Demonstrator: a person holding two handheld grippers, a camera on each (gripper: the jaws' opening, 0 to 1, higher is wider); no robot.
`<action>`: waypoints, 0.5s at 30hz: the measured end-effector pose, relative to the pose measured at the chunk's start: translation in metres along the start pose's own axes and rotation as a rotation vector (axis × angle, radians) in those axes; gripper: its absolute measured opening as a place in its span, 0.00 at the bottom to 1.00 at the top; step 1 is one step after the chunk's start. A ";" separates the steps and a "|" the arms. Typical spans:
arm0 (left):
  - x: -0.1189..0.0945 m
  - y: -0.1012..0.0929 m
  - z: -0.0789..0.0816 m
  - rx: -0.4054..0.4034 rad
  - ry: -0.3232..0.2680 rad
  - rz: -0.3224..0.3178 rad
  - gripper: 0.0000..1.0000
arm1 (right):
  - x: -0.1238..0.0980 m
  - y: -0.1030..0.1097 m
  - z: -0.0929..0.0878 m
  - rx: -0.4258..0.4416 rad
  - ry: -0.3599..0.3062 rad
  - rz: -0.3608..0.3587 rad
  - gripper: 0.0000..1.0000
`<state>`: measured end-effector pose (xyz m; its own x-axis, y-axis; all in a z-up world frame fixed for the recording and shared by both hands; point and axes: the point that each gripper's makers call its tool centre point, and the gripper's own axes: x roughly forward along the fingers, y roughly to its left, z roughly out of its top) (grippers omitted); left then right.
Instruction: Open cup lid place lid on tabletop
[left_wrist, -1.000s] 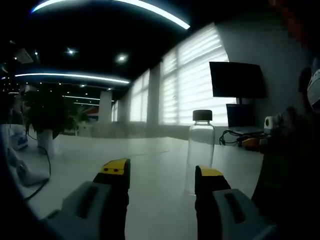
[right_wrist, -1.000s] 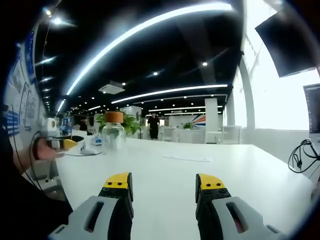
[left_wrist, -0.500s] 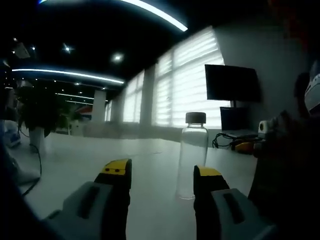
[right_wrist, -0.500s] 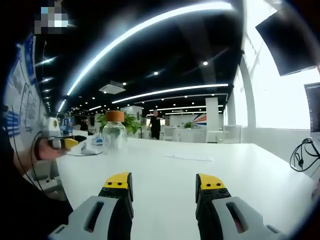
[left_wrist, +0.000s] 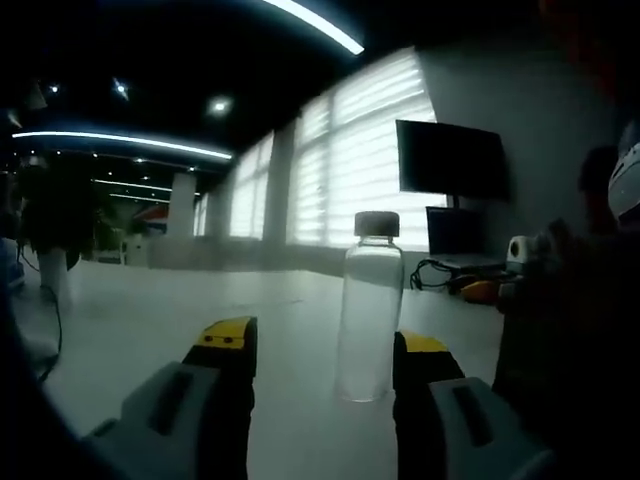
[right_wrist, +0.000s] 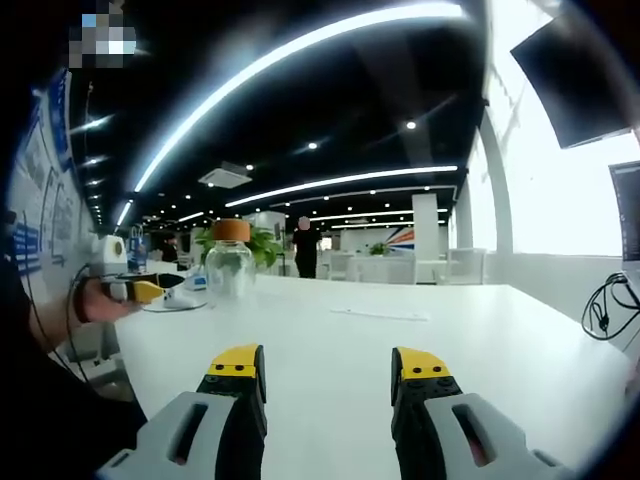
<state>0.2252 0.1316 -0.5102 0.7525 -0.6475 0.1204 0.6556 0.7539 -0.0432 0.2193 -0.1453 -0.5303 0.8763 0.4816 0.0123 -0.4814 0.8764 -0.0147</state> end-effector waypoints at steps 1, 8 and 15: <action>0.002 0.000 0.000 -0.002 -0.002 -0.001 0.50 | 0.000 0.000 0.000 -0.001 0.000 0.000 0.45; 0.018 -0.007 -0.001 -0.008 0.004 -0.046 0.50 | 0.000 0.000 0.000 0.003 0.000 0.001 0.45; 0.043 -0.016 -0.003 -0.040 -0.004 -0.086 0.48 | 0.002 0.003 -0.003 0.003 0.007 0.009 0.45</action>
<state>0.2468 0.0913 -0.5077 0.6930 -0.7092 0.1294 0.7199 0.6903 -0.0724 0.2199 -0.1417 -0.5331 0.8721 0.4894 0.0057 -0.4893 0.8721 -0.0116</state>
